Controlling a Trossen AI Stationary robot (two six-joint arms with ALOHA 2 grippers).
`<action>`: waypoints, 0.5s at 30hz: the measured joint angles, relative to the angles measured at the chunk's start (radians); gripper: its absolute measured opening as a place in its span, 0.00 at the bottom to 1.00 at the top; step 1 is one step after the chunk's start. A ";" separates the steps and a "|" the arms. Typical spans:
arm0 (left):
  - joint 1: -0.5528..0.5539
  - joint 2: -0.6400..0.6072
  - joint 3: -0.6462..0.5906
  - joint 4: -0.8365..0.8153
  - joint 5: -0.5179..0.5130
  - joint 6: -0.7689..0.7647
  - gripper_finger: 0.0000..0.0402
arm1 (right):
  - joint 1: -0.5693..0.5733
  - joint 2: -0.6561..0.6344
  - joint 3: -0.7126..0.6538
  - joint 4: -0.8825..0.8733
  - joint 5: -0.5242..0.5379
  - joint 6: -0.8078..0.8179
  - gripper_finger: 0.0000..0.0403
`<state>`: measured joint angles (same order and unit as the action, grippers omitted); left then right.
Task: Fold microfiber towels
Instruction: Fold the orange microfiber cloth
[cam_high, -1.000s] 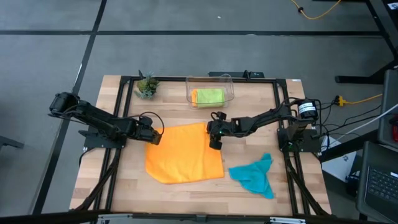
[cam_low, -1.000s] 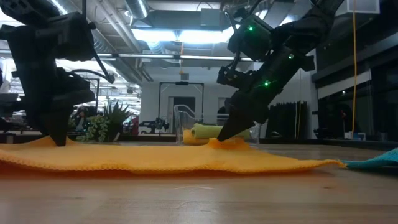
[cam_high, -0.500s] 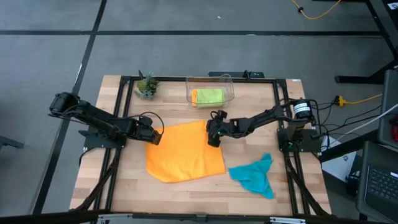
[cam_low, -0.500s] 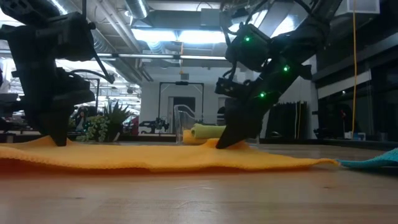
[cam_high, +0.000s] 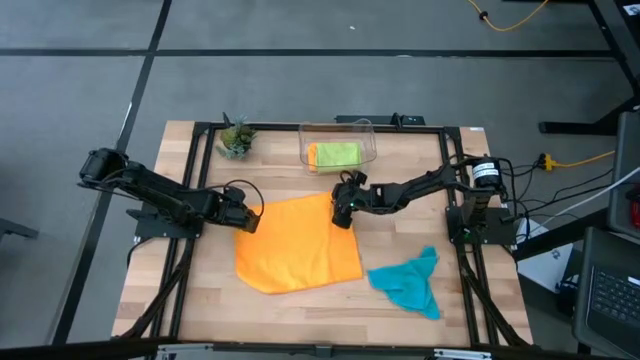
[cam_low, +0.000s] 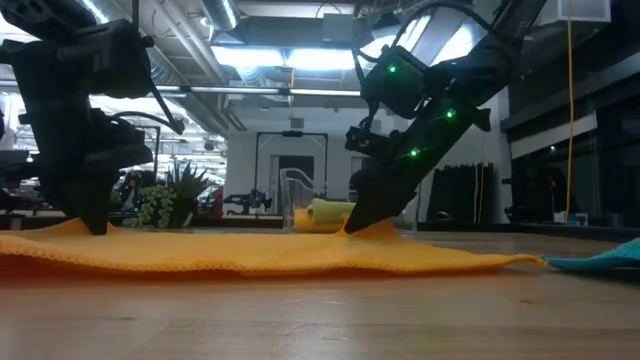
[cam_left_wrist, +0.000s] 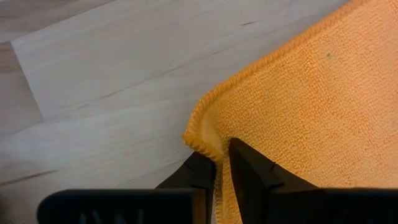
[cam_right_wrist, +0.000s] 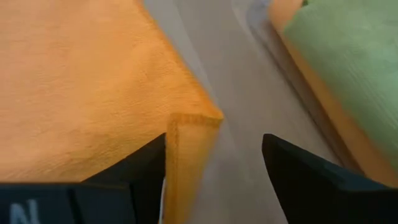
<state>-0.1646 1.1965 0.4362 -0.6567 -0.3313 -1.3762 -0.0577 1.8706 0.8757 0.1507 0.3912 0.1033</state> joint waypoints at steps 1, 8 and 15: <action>0.000 0.000 0.000 0.000 0.000 0.000 0.11 | -0.003 0.000 0.000 0.001 0.000 -0.001 0.63; 0.000 0.000 0.000 0.000 0.000 0.000 0.11 | -0.019 0.004 0.000 0.012 -0.097 0.002 0.54; 0.000 0.000 0.000 0.000 0.000 0.000 0.11 | -0.031 0.030 0.001 0.023 -0.124 0.027 0.40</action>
<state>-0.1646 1.1965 0.4362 -0.6565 -0.3311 -1.3762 -0.0891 1.9003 0.8768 0.1740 0.2672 0.1299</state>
